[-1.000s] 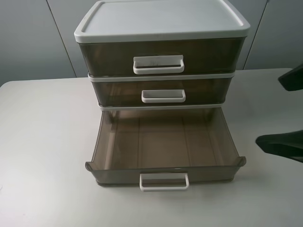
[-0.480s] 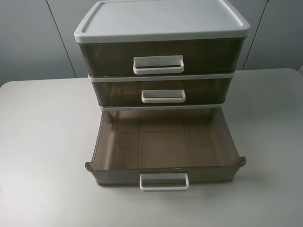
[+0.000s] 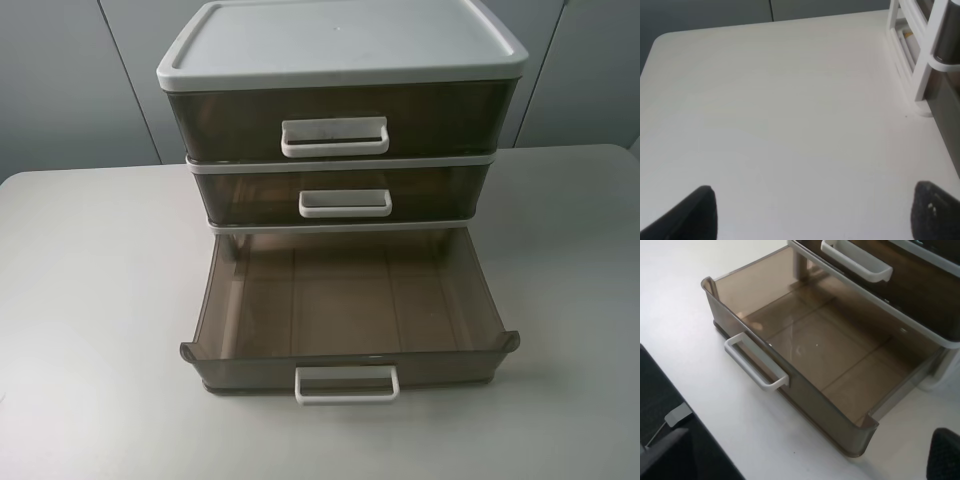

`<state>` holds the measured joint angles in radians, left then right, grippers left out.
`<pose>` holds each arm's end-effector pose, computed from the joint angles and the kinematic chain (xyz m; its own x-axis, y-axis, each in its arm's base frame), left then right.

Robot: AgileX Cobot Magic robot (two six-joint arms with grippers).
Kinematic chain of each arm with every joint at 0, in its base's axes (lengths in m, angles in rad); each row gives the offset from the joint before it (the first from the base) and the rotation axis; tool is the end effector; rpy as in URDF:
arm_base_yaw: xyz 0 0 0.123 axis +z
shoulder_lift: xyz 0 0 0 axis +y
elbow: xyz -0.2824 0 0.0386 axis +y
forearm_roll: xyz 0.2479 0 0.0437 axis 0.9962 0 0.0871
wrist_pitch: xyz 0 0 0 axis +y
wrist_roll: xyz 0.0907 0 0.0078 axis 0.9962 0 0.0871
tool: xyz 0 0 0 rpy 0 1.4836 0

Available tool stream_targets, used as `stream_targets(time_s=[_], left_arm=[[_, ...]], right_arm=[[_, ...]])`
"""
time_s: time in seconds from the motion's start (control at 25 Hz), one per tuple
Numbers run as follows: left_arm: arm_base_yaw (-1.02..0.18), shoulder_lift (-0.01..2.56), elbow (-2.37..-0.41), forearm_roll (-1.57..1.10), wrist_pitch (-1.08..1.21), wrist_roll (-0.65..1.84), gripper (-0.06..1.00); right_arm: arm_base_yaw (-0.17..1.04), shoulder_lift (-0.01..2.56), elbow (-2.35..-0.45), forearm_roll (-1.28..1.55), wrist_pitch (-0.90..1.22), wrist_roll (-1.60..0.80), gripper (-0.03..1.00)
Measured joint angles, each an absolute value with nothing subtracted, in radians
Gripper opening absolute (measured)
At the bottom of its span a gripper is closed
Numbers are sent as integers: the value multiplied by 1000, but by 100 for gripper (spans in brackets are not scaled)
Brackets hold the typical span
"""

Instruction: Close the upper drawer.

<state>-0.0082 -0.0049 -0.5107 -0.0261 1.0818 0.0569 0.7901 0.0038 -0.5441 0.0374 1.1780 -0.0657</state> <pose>-0.0078 -0.0020 0.2784 -0.4590 0.0484 -0.8871 0.0492 0.9984 0.0290 -0.0126 -0.0082 0.2800 -0.3300 -0.4060 -0.8522 -0.7487 0.6625 -0.0257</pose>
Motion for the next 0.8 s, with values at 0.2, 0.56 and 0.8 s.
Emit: stream_targets(time_s=[0.2, 0.56, 0.8], left_arm=[[-8, -5, -511, -26, 1082, 57, 74], [-8, -5, -511, -26, 1082, 57, 74], [-8, -5, -511, -26, 1082, 57, 74]], right_arm=[[770, 4, -536, 37, 1154, -64, 70], [415, -1, -512, 27, 1097, -34, 70], [123, -1, -512, 21, 1097, -34, 70]])
